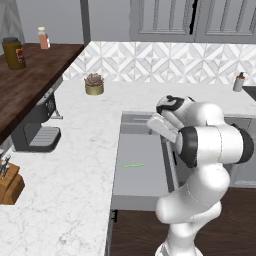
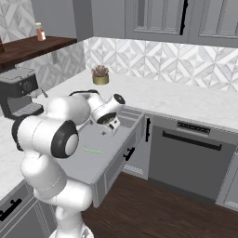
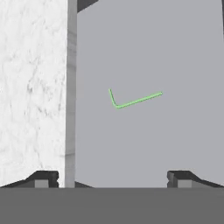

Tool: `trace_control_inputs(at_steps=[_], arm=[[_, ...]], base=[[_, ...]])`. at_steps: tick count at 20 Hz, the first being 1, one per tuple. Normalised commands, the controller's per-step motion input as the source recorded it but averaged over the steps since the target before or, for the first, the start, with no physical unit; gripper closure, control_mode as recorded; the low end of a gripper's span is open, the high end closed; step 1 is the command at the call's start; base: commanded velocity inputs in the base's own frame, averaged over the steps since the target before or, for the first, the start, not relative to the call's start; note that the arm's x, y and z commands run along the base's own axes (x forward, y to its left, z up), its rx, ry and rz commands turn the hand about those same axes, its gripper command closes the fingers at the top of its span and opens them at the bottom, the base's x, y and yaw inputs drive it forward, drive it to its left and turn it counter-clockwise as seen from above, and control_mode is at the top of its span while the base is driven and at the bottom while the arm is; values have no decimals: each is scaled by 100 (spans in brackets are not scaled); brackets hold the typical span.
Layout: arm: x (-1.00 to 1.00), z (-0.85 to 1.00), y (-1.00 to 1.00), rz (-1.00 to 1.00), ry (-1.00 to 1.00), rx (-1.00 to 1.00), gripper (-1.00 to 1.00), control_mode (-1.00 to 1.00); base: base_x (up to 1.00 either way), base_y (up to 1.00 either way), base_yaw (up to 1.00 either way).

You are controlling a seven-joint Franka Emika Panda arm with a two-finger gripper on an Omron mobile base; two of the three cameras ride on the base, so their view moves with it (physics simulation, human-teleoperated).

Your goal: Take a straw from the drawer in front and place it inside the glass cup on the dining counter.

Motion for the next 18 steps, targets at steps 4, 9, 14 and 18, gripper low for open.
trace_control_inputs(at_steps=[4, 9, 14, 18], arm=[[33, -36, 36, 9, 16, -24, -100, -100], [27, -53, 16, 4, 12, -25, -100, -100], [25, -51, 0, 0, 8, -19, -100, -100], [34, -40, 0, 0, 3, -14, -100, -100]], base=[[0, 0, 0], [0, 0, 0], [0, 0, 0], [0, 0, 0]])
